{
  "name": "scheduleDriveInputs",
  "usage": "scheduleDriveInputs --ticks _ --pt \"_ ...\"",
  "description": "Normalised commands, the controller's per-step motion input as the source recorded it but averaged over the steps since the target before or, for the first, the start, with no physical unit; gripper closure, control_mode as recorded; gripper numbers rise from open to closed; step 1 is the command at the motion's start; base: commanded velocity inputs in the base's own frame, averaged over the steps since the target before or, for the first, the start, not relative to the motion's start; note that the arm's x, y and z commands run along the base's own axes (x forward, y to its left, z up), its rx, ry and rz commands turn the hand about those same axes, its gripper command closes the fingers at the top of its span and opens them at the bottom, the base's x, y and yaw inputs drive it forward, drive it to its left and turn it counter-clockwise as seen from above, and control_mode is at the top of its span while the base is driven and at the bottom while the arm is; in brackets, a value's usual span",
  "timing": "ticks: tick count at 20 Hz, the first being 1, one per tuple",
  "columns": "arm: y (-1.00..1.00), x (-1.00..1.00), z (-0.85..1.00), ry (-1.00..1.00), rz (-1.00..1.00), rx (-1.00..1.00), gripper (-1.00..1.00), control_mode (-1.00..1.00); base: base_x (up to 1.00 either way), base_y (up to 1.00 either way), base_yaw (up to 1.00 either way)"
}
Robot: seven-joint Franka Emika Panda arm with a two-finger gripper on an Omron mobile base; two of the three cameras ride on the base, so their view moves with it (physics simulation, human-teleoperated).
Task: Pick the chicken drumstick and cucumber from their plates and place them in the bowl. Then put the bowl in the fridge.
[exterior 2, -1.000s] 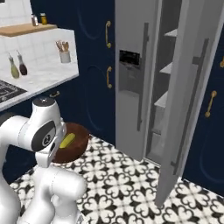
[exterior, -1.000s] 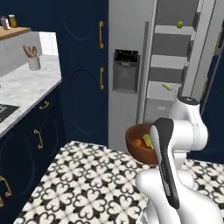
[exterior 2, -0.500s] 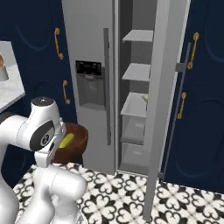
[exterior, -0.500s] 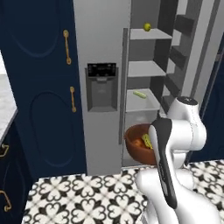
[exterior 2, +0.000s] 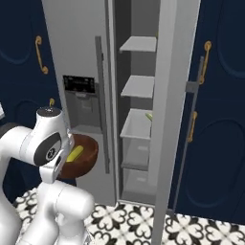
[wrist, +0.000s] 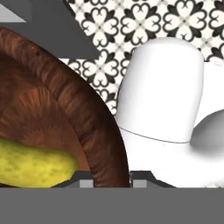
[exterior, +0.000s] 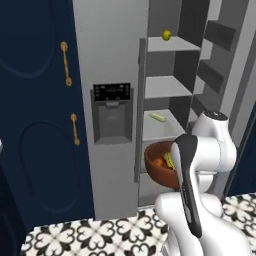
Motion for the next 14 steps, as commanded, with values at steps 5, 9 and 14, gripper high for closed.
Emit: scheduleDriveInputs --ticks 5,9,14 --pt "0.00 0.00 0.00 0.00 0.00 0.00 1.00 1.00 0.79 0.01 -0.20" --pt "0.00 0.00 0.00 0.00 0.00 0.00 1.00 1.00 0.46 -0.02 -0.01" --pt "0.00 0.00 0.00 0.00 0.00 0.00 1.00 1.00 0.34 -0.18 -0.06"
